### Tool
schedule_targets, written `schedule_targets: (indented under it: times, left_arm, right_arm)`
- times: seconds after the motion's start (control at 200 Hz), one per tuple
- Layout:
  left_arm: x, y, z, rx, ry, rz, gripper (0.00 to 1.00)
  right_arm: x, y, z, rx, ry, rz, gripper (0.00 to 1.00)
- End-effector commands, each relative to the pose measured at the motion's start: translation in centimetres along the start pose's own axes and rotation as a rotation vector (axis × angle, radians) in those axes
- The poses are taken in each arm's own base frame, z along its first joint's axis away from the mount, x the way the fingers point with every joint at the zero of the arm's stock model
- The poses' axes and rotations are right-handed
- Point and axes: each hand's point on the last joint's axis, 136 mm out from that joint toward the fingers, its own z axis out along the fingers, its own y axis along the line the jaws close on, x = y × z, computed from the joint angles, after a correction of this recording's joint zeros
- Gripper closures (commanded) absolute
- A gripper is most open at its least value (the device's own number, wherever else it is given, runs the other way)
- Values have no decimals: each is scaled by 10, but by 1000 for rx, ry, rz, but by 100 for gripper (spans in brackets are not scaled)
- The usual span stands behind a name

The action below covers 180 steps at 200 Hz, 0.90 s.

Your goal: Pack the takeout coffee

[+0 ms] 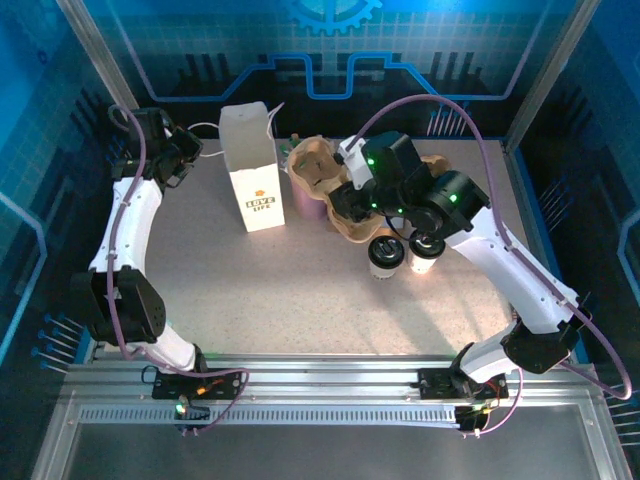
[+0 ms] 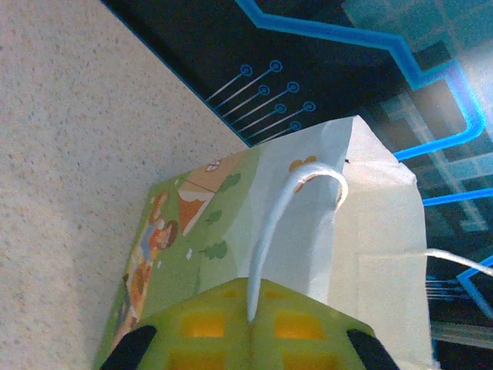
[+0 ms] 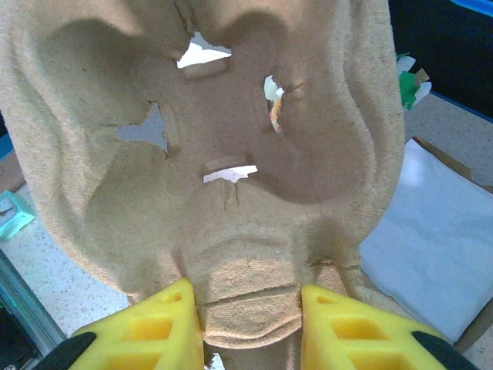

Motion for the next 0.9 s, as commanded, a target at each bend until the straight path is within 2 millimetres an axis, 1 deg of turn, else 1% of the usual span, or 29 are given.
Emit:
schedule_targets:
  times: [0.0, 0.05, 0.155, 0.25, 0.26, 0.31, 0.49, 0.605, 0.705, 0.785, 0.895]
  left_arm:
    - [-2, -25, -25, 62, -13, 28, 100]
    - [7, -26, -36, 65, -6, 32, 100]
    - [29, -27, -68, 53, -5, 49, 100]
    - [52, -16, -91, 39, 3, 26, 100]
    - [53, -17, -95, 44, 1, 24, 100]
    - [67, -9, -105, 31, 9, 14, 100]
    - [113, 10, -128, 39, 59, -43, 100]
    - [137, 15, -143, 66, 64, -65, 100]
    - [150, 19, -157, 66, 57, -64, 100]
    - [160, 14, -166, 96, 69, -66, 100]
    - [168, 11, -178, 110, 75, -69, 100]
  right_arm:
    - [-4, 4, -8, 5, -24, -26, 68]
    - [-6, 6, -11, 2, -29, -32, 68]
    - [-8, 16, -14, -17, -33, -51, 68]
    - [-10, 25, -14, -26, -30, -71, 68]
    - [-10, 26, -14, -28, -28, -75, 68]
    - [-10, 31, -13, -34, -26, -86, 68]
    - [-12, 52, -13, -66, -20, -133, 68]
    - [-10, 66, -11, -89, -2, -169, 68]
    - [-7, 77, -9, -112, 10, -194, 68]
    - [-6, 85, -8, -130, 17, -209, 68]
    - [-7, 94, -8, -145, 21, -234, 68]
